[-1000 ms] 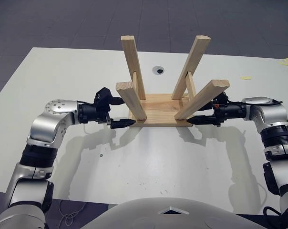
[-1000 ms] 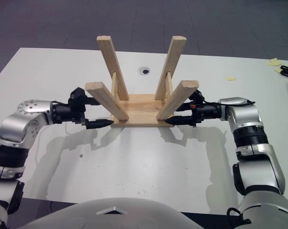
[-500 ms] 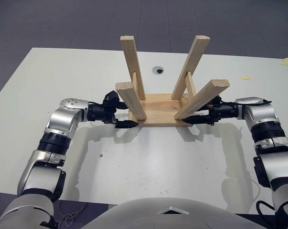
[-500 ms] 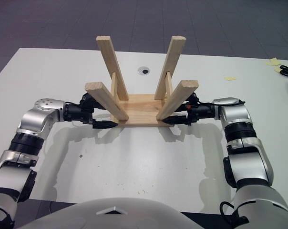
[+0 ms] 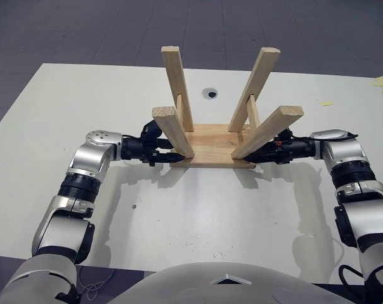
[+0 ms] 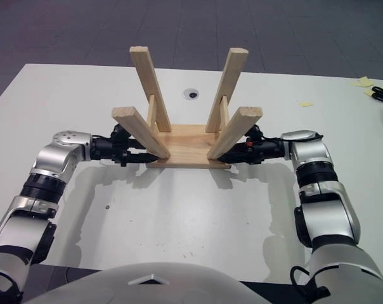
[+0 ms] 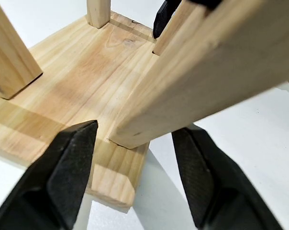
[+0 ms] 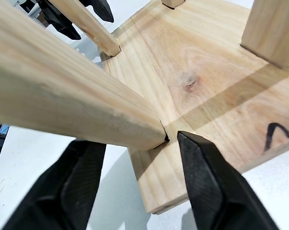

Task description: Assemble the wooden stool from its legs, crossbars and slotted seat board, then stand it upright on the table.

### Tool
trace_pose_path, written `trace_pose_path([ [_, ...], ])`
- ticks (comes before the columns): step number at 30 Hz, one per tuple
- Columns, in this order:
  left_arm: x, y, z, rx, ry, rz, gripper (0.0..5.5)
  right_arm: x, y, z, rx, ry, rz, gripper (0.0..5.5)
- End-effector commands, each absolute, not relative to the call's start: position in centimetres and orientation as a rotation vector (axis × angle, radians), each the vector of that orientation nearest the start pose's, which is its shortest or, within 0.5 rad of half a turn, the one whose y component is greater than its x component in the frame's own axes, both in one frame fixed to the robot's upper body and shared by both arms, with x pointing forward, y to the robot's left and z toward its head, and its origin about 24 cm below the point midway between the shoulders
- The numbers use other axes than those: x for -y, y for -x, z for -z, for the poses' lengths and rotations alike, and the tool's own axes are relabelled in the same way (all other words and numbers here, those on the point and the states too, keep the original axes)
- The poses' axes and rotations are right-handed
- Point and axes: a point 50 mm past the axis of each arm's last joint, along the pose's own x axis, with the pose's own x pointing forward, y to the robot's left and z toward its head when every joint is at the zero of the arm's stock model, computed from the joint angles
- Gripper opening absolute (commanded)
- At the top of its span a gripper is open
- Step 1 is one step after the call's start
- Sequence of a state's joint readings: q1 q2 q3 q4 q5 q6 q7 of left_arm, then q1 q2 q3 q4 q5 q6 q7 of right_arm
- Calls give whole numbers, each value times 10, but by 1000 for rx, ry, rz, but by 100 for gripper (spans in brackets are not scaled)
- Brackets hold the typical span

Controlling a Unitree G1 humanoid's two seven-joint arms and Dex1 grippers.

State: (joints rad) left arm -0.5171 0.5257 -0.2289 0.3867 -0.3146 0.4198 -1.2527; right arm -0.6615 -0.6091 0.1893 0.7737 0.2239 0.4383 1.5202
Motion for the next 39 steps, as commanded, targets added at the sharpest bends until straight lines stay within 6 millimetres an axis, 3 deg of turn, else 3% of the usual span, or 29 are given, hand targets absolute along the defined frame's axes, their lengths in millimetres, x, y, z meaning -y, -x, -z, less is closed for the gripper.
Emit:
trace_pose_path([
  [1, -168, -304, -81, -480, -40, 1291, 205, 225, -307, -69, -726, -110, -1271, 196],
  [4, -170, -302, -80, -493, -36, 1285, 160, 224, -303, -67, -734, -131, -1275, 151],
  [9, -174, -295, -79, -519, -9, 1280, 154, 223, -289, -64, -778, -159, -1302, 72],
  [14, -175, -282, -99, -575, 181, 1313, 153, 220, -261, -76, -809, -302, -1351, 0],
  [18, -178, -274, -130, -620, 418, 1319, 133, 216, -249, -103, -742, -482, -1334, 0],
  [24, -175, -295, -151, -553, 538, 1161, 99, 219, -240, -120, -651, -571, -1253, 0],
  [29, -170, -295, -132, -590, 538, 1027, 98, 213, -226, -108, -661, -572, -1223, 0],
  [34, -185, -294, -109, -572, 728, 834, 202, 211, -222, -103, -613, -616, -1172, 82],
  [39, -185, -283, -114, -480, 895, 865, 267, 208, -209, -92, -609, -668, -1131, 144],
])
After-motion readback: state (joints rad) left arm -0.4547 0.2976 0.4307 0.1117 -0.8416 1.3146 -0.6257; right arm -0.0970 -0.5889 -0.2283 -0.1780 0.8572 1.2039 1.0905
